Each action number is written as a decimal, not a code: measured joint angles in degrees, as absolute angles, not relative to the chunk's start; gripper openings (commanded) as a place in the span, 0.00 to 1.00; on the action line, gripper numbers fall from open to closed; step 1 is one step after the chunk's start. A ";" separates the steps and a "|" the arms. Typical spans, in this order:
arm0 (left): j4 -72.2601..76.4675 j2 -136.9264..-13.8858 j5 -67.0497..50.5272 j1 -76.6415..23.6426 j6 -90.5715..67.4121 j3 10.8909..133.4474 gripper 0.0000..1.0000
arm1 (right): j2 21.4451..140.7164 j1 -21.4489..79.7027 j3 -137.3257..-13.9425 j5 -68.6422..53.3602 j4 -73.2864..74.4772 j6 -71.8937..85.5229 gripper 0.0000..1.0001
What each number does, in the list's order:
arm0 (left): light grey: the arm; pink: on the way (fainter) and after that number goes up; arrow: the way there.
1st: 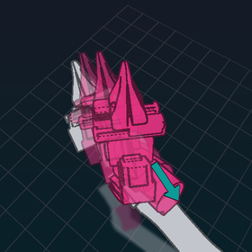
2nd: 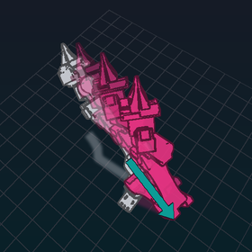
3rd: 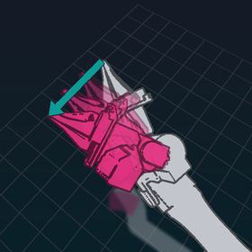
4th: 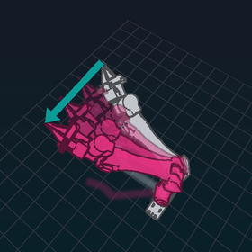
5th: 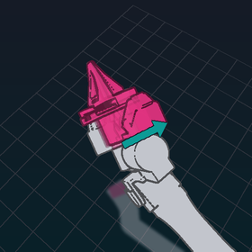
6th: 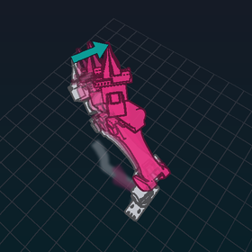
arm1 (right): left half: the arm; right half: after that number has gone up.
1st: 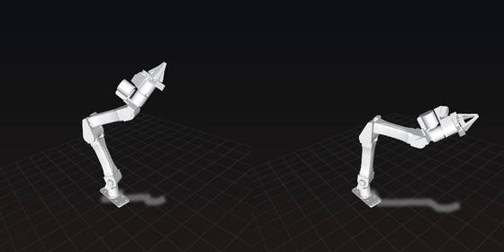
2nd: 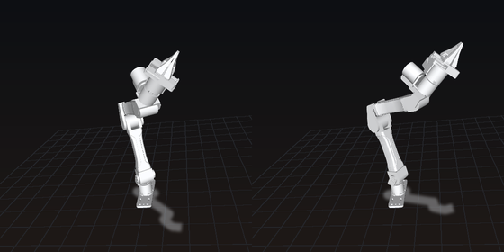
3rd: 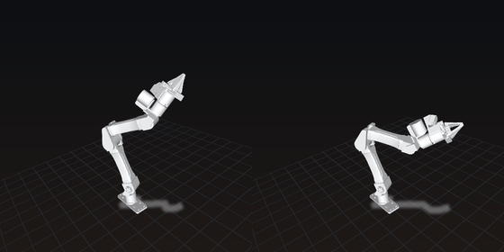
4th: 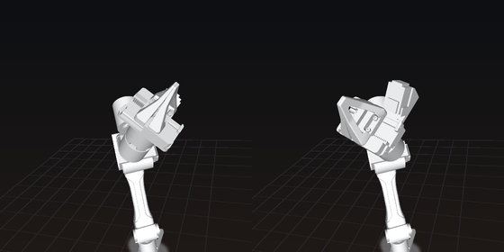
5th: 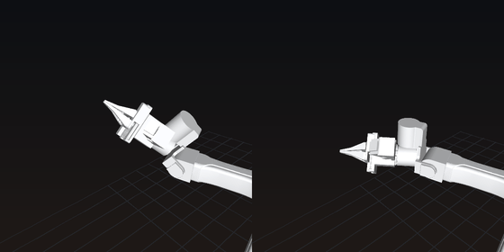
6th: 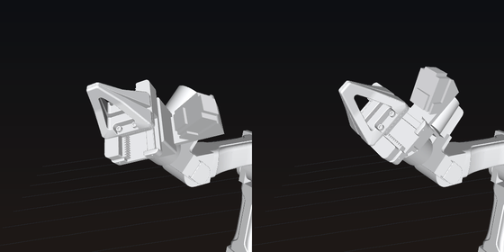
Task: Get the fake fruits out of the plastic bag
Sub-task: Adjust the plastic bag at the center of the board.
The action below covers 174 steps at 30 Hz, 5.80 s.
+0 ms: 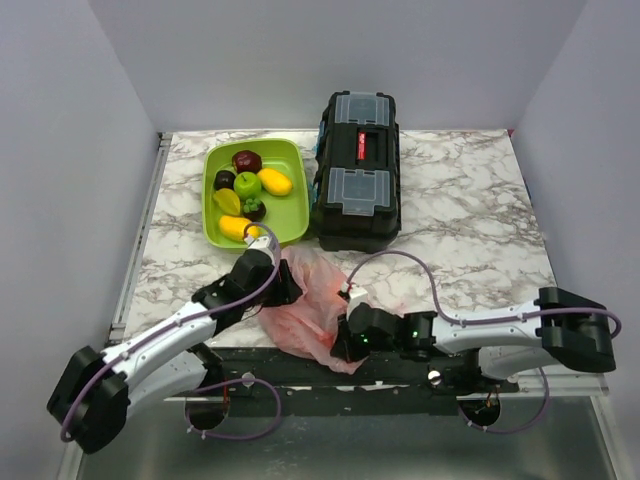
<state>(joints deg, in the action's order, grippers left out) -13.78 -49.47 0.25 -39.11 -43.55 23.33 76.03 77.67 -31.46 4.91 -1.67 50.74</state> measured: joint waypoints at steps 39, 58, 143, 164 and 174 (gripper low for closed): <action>-4.71 -56.58 -24.49 -36.49 -41.15 42.50 0.03 | 48.80 73.49 -43.94 28.25 24.93 40.97 0.91; -7.51 -60.47 -21.21 -36.49 -39.42 46.74 0.02 | 55.72 73.38 -45.74 1.06 17.17 32.03 0.01; -10.02 -63.94 -31.22 -25.45 -34.26 51.22 0.00 | 65.84 88.99 -56.90 31.18 14.20 36.10 0.93; -10.07 -60.86 -33.12 -25.45 -35.33 51.22 0.28 | 83.59 82.74 -61.06 40.71 21.32 45.50 0.07; -20.05 -53.89 -32.77 -25.45 -28.47 51.44 0.88 | 83.48 82.06 -62.00 44.21 23.57 44.10 0.01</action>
<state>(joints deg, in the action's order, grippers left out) -20.05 -53.89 -32.77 -25.45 -28.47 51.44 83.48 82.06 -62.00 44.21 23.57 44.10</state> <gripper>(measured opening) 0.793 0.011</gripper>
